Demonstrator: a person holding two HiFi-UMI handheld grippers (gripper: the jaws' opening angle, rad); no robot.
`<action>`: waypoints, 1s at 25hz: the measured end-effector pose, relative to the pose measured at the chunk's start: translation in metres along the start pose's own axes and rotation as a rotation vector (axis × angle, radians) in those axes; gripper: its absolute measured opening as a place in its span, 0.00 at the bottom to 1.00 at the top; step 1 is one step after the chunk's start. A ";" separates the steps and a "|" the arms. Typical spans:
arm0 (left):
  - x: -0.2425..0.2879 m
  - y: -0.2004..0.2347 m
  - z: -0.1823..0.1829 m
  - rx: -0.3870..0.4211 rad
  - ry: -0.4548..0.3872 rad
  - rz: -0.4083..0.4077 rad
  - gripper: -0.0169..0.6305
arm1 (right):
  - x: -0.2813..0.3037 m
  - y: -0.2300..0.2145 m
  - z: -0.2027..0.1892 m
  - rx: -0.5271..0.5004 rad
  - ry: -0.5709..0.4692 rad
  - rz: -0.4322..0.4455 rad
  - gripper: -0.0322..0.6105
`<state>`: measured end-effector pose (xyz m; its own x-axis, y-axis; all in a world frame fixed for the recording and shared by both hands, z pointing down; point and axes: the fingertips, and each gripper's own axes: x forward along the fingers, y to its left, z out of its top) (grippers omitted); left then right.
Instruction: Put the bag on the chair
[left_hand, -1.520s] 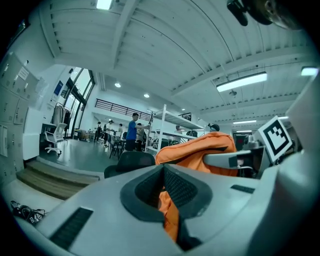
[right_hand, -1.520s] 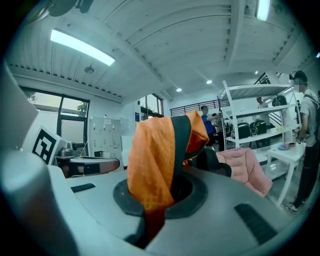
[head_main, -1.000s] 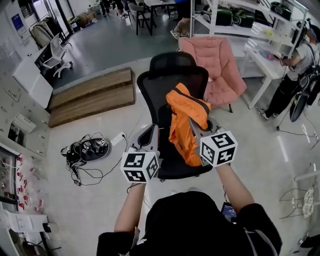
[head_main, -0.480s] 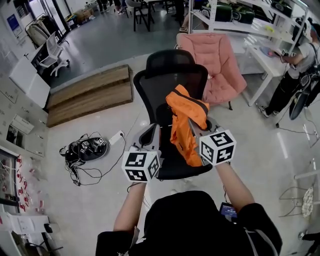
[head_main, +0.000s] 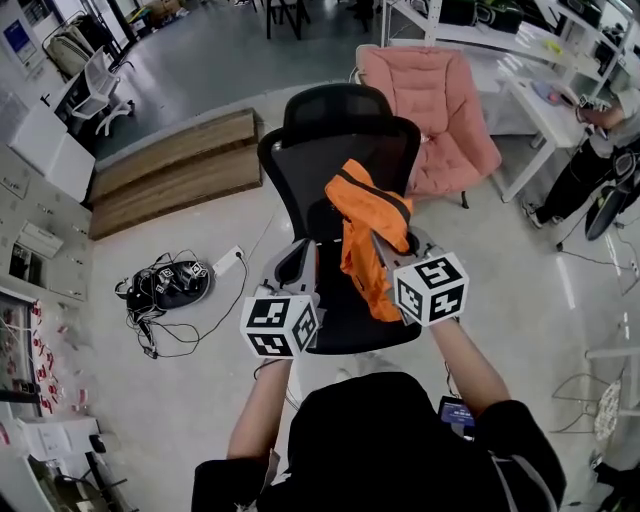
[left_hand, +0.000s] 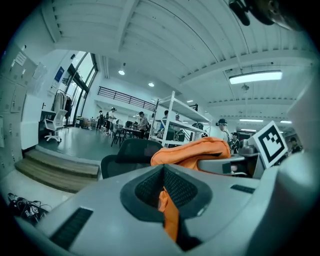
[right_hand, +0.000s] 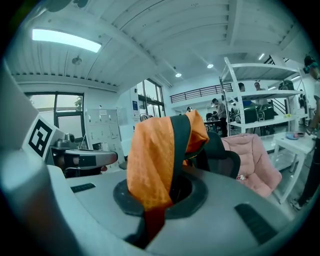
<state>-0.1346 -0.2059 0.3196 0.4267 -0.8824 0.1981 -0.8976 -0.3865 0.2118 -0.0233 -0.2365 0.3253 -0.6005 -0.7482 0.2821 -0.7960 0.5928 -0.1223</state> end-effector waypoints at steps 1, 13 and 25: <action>0.006 0.002 -0.003 -0.006 0.007 0.004 0.04 | 0.005 -0.004 -0.003 0.000 0.010 0.004 0.07; 0.081 0.028 -0.049 -0.090 0.103 0.043 0.04 | 0.072 -0.049 -0.041 -0.006 0.142 0.054 0.07; 0.137 0.072 -0.090 -0.178 0.201 0.114 0.04 | 0.151 -0.076 -0.079 -0.010 0.276 0.124 0.07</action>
<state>-0.1304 -0.3307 0.4480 0.3534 -0.8399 0.4118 -0.9150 -0.2189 0.3389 -0.0476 -0.3709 0.4524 -0.6486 -0.5616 0.5138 -0.7165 0.6782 -0.1633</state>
